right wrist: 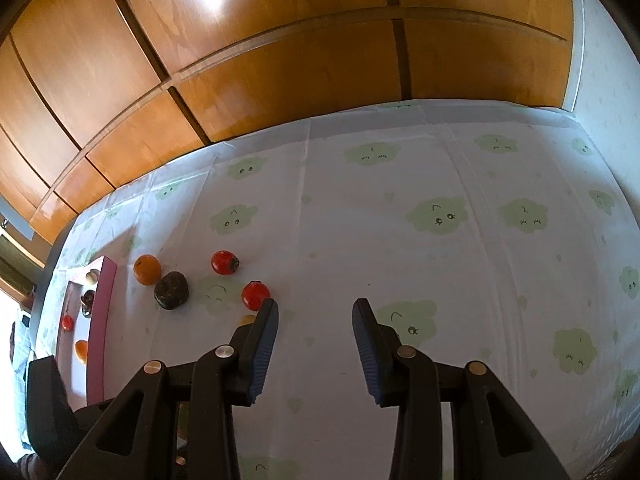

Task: Organize fruits
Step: 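Grasp the orange with a green leaf with the left gripper, then grasp the small yellow fruit with the right gripper while the left gripper holds the leafy orange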

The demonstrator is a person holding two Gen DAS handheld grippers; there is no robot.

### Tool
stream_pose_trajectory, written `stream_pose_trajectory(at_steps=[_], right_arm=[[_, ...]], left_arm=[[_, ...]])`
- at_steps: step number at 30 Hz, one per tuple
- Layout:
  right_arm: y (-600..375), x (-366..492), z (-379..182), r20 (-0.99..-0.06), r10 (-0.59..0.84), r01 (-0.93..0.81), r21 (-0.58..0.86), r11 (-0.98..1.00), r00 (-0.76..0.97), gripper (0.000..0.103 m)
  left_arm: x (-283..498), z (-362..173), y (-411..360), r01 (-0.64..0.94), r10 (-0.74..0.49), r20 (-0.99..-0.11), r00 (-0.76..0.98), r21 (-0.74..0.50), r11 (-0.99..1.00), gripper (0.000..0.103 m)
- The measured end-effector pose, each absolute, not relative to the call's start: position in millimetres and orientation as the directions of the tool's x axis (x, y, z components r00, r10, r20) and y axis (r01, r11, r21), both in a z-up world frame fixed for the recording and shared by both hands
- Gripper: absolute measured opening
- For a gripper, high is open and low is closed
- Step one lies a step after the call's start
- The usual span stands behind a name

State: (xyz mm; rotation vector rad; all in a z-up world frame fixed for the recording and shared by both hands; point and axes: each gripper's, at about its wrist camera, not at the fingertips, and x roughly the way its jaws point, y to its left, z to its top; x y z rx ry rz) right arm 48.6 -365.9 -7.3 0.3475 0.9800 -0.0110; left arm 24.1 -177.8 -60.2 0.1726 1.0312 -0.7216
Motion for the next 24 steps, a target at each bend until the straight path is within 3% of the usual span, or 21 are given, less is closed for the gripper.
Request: stream_pose_trajectory(at_steps=[4, 9, 24], right_arm=[[-356, 50, -13, -0.828, 0.181, 0.121, 0.285, 0.951, 0.531, 0.039], [-325, 53, -23, -0.856, 0.229, 0.014, 0.266, 0.964, 0.464, 0.039], [-284, 75, -49, -0.905, 0.192, -0.052, 0.186, 0.981, 0.381, 0.037]], left_arm=[[24, -55, -152, 0.552, -0.429, -0.814, 0.391, -0.166, 0.817, 0.040], [23, -60, -119, 0.449, -0.286, -0.807, 0.517, -0.029, 0.893, 0.040], [16, -73, -114, 0.472, -0.324, -0.747, 0.581, -0.015, 0.881, 0.041]])
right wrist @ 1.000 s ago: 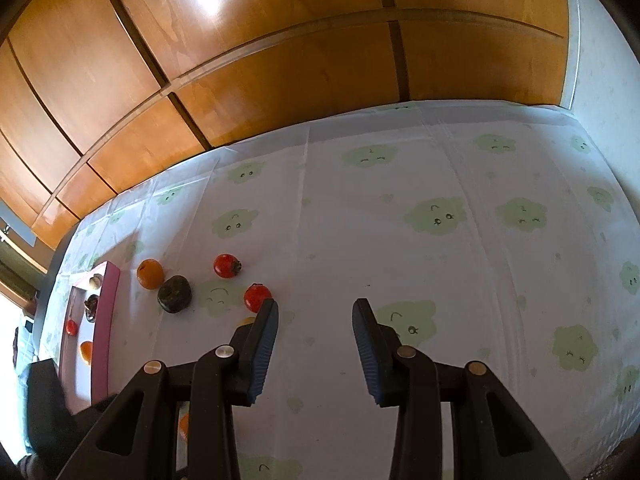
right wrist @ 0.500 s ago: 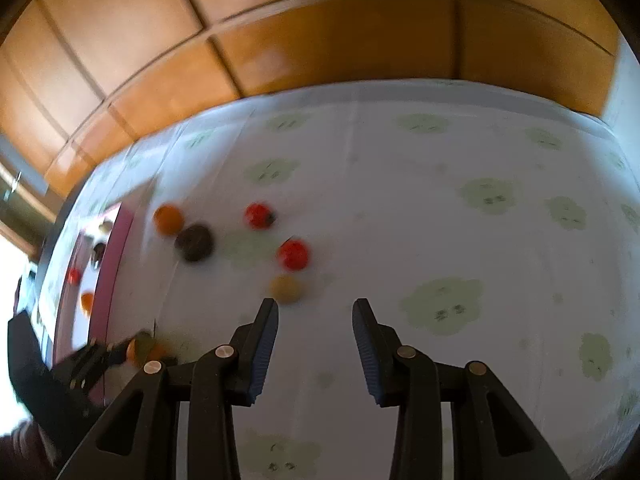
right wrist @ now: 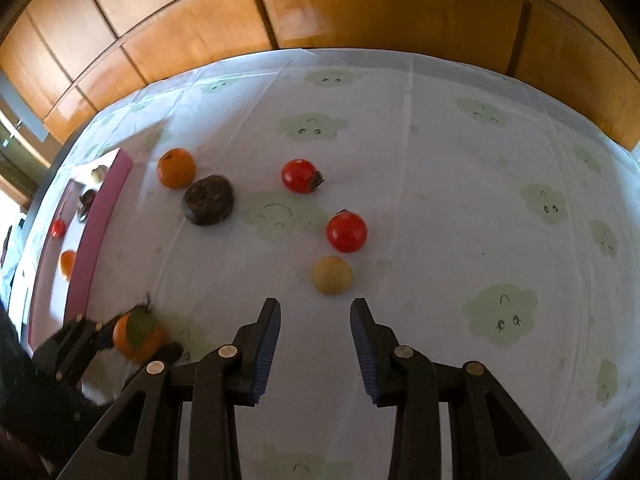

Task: Organize fruits
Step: 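Grasp the small yellow fruit with the right gripper while the left gripper holds the leafy orange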

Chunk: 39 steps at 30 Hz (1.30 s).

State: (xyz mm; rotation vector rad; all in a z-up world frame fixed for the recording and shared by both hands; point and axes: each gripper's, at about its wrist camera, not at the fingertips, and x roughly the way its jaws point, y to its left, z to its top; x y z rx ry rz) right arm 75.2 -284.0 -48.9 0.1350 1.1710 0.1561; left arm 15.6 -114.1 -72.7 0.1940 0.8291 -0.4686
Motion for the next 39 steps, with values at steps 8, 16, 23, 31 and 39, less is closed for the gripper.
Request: stream_pose_trajectory(at_steps=[8, 16, 23, 31, 39], right_arm=[[-290, 88, -57, -0.904, 0.172, -0.019, 0.179, 0.984, 0.392, 0.037], [-287, 95, -62, -0.903, 0.164, -0.034, 0.164, 0.986, 0.396, 0.037], [-286, 100, -68, -0.905, 0.158, -0.035, 0.156, 0.987, 0.394, 0.037], [-285, 101, -72, -0.909, 0.122, -0.037, 0.117, 0.992, 0.399, 0.025], [-291, 102, -74, -0.912, 0.160, -0.027, 0.162, 0.986, 0.379, 0.026]], left_arm=[[13, -73, -114, 0.466, -0.324, -0.739, 0.591, -0.015, 0.885, 0.042], [13, -72, -112, 0.465, -0.330, -0.737, 0.590, -0.025, 0.885, 0.042], [13, -73, -113, 0.459, -0.328, -0.733, 0.596, -0.024, 0.888, 0.042], [13, -72, -113, 0.452, -0.327, -0.733, 0.597, -0.029, 0.892, 0.042], [13, -72, -113, 0.448, -0.325, -0.733, 0.598, -0.031, 0.894, 0.042]])
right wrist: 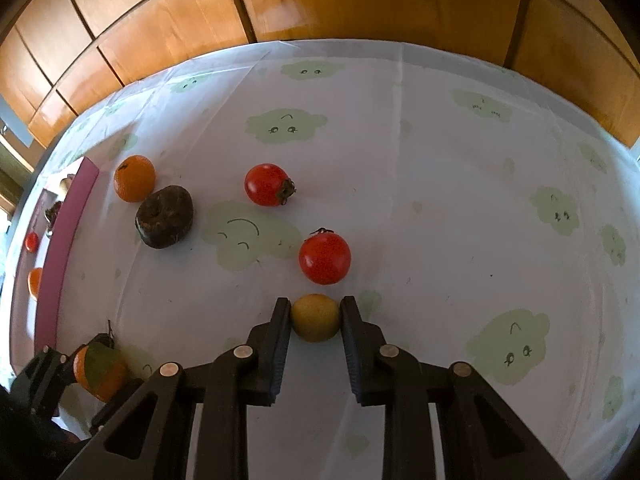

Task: Organize fruits
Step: 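Grasp the small yellow fruit with the right gripper while the left gripper holds the leafy orange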

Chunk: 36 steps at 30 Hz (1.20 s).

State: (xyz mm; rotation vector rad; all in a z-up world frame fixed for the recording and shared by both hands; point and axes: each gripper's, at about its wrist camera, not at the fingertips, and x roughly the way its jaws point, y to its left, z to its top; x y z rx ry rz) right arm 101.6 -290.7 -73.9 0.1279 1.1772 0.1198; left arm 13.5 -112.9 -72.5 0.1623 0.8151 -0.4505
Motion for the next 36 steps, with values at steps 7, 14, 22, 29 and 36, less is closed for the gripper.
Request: stream_pose_trajectory(at_steps=[7, 14, 22, 29, 36], right_arm=[[-285, 98, -72, -0.911, 0.134, -0.034, 0.131, 0.991, 0.389, 0.025], [-272, 91, -69, -0.911, 0.158, -0.095, 0.132, 0.987, 0.380, 0.025], [-255, 86, -69, -0.912, 0.189, -0.177, 0.132, 0.975, 0.363, 0.025], [-250, 84, -70, -0.914, 0.165, -0.195, 0.097, 0.976, 0.372, 0.025], [-246, 84, -71, -0.913, 0.148, -0.204, 0.073, 0.976, 0.379, 0.025]], left_arm=[[13, -73, -113, 0.449, -0.325, -0.732, 0.599, -0.029, 0.893, 0.042], [13, -73, -113, 0.449, -0.325, -0.732, 0.599, -0.028, 0.893, 0.042], [13, -72, -113, 0.449, -0.322, -0.732, 0.601, -0.024, 0.893, 0.042], [13, -72, -112, 0.447, -0.319, -0.736, 0.598, -0.024, 0.894, 0.042], [16, -71, -115, 0.444, -0.310, -0.746, 0.589, -0.023, 0.896, 0.041]])
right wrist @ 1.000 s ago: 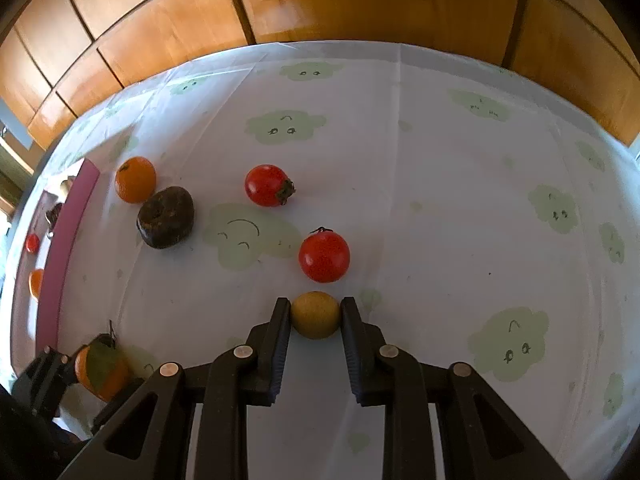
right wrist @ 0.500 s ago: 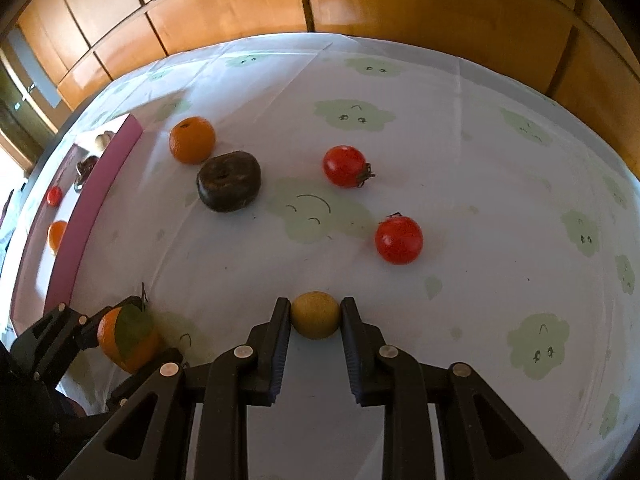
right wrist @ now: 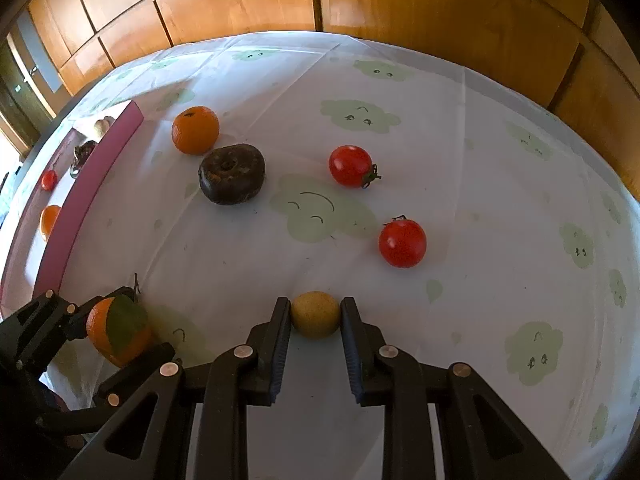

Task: Organize fruits
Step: 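Grasp the small yellow fruit with the right gripper while the left gripper holds the leafy orange, then carry the leafy orange into the tray and open the left gripper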

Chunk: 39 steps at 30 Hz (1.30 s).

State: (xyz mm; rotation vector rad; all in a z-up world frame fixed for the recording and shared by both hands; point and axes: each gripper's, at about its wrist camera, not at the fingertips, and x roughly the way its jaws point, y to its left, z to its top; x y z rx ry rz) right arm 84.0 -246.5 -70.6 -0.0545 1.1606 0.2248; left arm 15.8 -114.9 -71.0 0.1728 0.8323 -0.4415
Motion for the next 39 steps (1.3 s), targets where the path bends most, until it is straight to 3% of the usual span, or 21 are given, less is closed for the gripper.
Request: stream_pose_trajectory(at_steps=[15, 28, 39], right_arm=[[-240, 81, -70, -0.912, 0.118, -0.223, 0.030, 0.974, 0.393, 0.025], [-237, 78, -70, -0.908, 0.104, -0.236, 0.006, 0.972, 0.405, 0.025], [-235, 76, -69, -0.907, 0.103, -0.248, -0.002, 0.969, 0.409, 0.025]], left_arm=[[16, -61, -112, 0.412, -0.288, -0.783, 0.551, -0.045, 0.910, 0.040], [11, -15, -93, 0.350, -0.264, -0.711, 0.651, -0.026, 0.936, 0.040], [18, 8, -38, 0.196, -0.139, -0.675, 0.725, 0.008, 0.981, 0.040]])
